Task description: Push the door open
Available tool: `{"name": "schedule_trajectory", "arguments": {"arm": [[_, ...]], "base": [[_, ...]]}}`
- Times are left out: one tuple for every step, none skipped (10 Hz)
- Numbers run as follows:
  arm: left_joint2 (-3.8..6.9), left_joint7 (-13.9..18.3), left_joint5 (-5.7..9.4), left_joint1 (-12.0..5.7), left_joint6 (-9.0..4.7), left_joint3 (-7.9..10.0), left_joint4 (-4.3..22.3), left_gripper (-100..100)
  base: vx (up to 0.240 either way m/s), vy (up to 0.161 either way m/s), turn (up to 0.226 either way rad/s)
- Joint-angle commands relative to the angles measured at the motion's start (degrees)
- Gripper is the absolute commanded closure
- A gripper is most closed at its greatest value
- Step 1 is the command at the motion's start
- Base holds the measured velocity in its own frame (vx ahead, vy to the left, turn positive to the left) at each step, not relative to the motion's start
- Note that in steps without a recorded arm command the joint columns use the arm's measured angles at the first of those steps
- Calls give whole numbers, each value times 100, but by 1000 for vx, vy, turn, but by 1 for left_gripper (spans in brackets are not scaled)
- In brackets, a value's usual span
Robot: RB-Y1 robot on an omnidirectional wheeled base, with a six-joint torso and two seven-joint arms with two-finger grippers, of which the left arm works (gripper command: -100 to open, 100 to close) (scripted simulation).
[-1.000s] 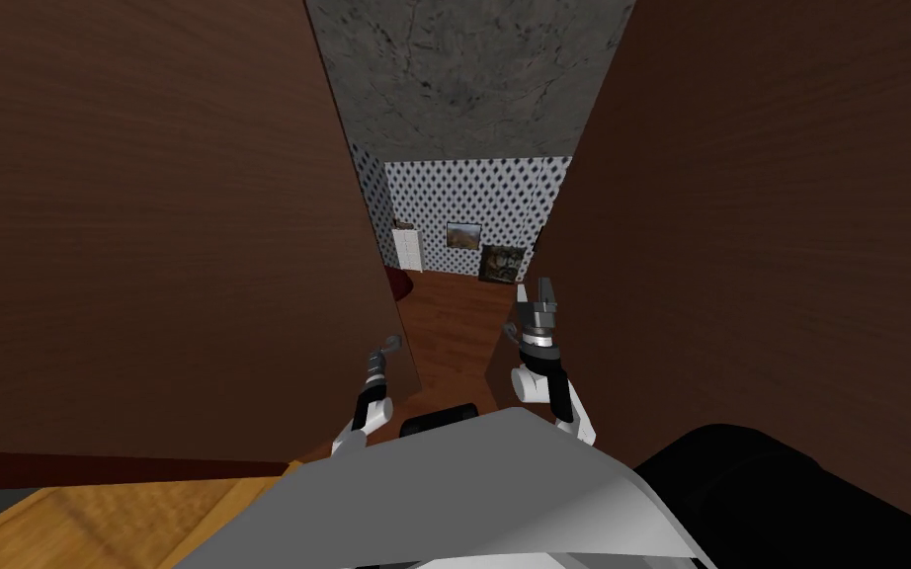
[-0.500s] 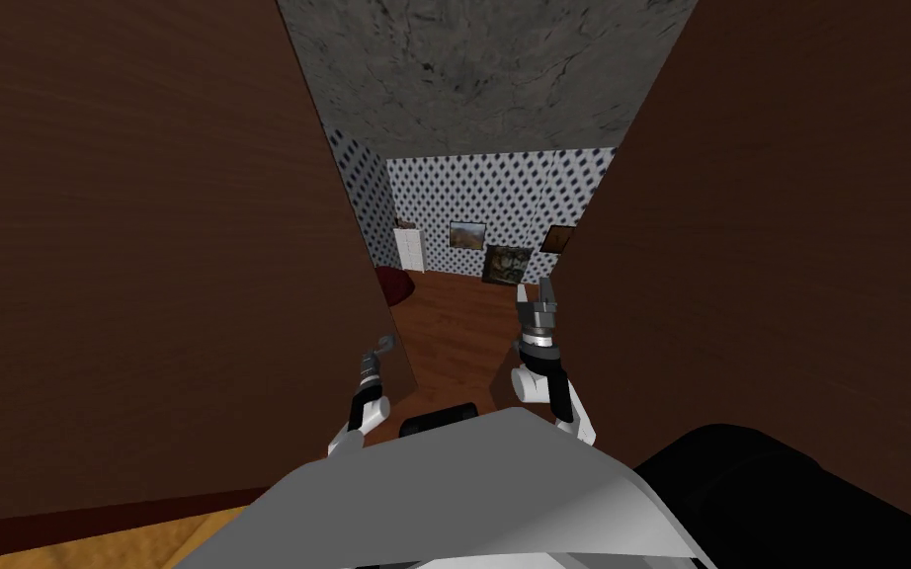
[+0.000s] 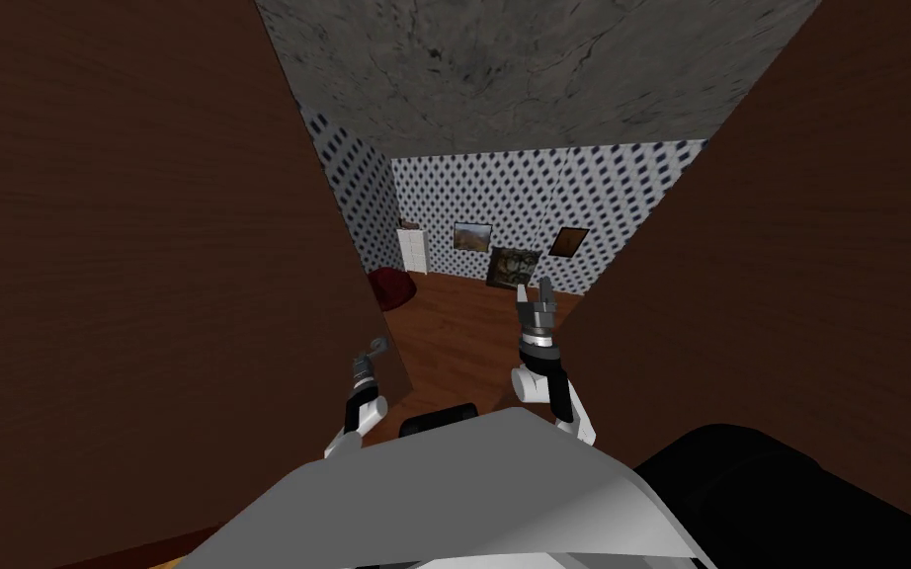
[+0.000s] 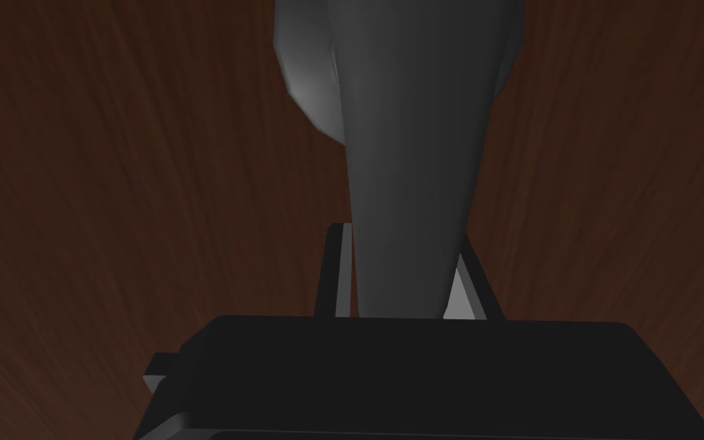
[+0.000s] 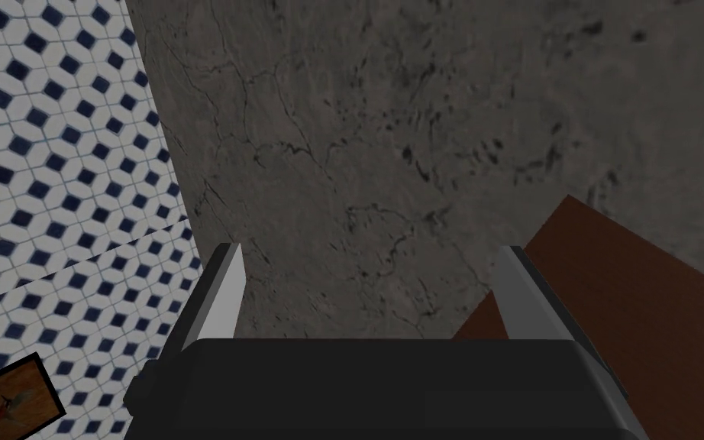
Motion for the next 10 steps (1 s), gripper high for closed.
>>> {"name": "schedule_trajectory", "arguments": {"arm": [[30,-56,91,-103,-113,135,116,100],[30,-56,91,-103,-113,135,116,100],[-13,-122,170,-109,-141,234,125,100],[-38,-151,204,-111,-153,277,129,100],[-62,-179,238,-113,-165,320,133,100],[-98,-213,279,-116,-180,371,138,100],[-131,-240,311,-118,-191,412,141,100],[-169,-267,344,-121,-203,453,145,100],[-117,-265,344,-29,-186,471,114,100],[-66,-330,442,-22,-224,560,97,100]], "base": [[228,-40,85],[127,-18,31],[157,-3,45],[191,-18,60],[198,-41,60],[180,-70,73],[174,-42,73],[174,-12,53],[70,8,46],[113,7,33]]}}
